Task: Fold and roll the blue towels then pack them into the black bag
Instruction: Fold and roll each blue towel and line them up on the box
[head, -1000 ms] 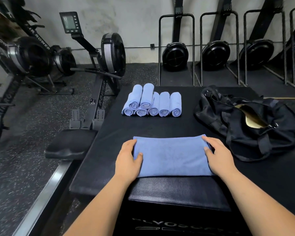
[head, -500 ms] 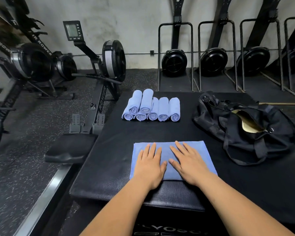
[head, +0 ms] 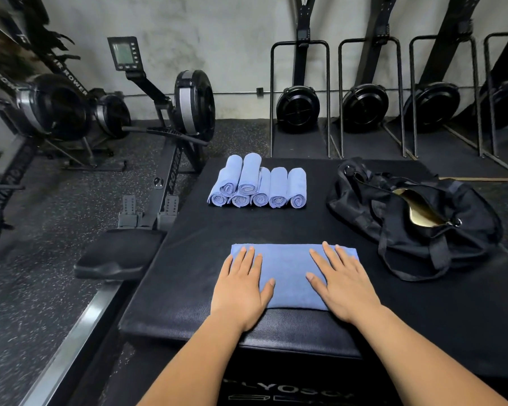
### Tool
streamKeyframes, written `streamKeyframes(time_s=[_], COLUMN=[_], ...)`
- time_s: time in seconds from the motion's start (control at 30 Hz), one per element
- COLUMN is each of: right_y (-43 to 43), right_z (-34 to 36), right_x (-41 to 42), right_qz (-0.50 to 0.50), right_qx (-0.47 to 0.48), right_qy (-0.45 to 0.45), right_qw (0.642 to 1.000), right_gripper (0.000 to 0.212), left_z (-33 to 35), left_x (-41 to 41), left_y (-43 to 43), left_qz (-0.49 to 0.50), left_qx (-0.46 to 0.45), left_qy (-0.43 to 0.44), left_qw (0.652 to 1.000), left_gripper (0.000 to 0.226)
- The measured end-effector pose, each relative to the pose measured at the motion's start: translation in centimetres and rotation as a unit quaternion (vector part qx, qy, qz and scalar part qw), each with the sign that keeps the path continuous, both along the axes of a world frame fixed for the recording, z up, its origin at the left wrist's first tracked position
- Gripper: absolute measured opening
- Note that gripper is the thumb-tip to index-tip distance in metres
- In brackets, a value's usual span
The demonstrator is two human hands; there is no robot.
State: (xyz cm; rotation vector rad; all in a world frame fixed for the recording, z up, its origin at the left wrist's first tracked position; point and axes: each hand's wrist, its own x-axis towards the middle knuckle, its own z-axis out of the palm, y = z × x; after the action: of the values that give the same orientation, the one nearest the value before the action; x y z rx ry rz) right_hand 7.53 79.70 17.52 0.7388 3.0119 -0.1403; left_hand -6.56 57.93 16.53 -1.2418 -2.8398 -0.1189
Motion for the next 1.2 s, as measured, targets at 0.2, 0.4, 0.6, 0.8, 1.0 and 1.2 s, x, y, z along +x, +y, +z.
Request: streamKeyframes(time_s=[0.2, 0.4, 0.6, 0.8, 1.0, 1.2], right_y=[-1.3, -2.6, -5.1, -10.1, -3.5, -3.2], right_z=[-0.3, 0.8, -0.3, 0.9, 1.0, 0.1], right_x=[1.0, 0.8, 0.9, -1.4, -0.8, -0.2], right_qz=[-0.053, 0.039, 0.013, -0.131, 0.083, 0.026], right_qx=[0.002, 0.037, -0.022, -0.120, -0.017, -0.006], right_qy=[-0.007, 0.017, 0.019, 0.019, 0.027, 0.017], right_qw=[0.999, 0.998, 0.999, 0.984, 0.996, 0.999], right_gripper=[0.090, 0.071, 0.072, 0.067, 0.069, 0.073], left_z=[-0.5, -0.6, -1.0, -1.0, -1.0, -0.7], left_x=[1.8, 2.3, 2.1, 2.0, 1.9, 1.8], left_y=[-1.7, -2.6, -2.7, -2.7, -2.7, -2.7], left_qz=[-0.024, -0.016, -0.009, -0.011, -0.009, -0.013], left_qx=[0.048, 0.099, 0.117, 0.122, 0.130, 0.145], left_qy=[0.021, 0.020, 0.007, -0.012, -0.020, -0.029], left_qw=[0.998, 0.995, 0.993, 0.992, 0.991, 0.989], left_gripper=[0.075, 0.068, 0.066, 0.066, 0.063, 0.062])
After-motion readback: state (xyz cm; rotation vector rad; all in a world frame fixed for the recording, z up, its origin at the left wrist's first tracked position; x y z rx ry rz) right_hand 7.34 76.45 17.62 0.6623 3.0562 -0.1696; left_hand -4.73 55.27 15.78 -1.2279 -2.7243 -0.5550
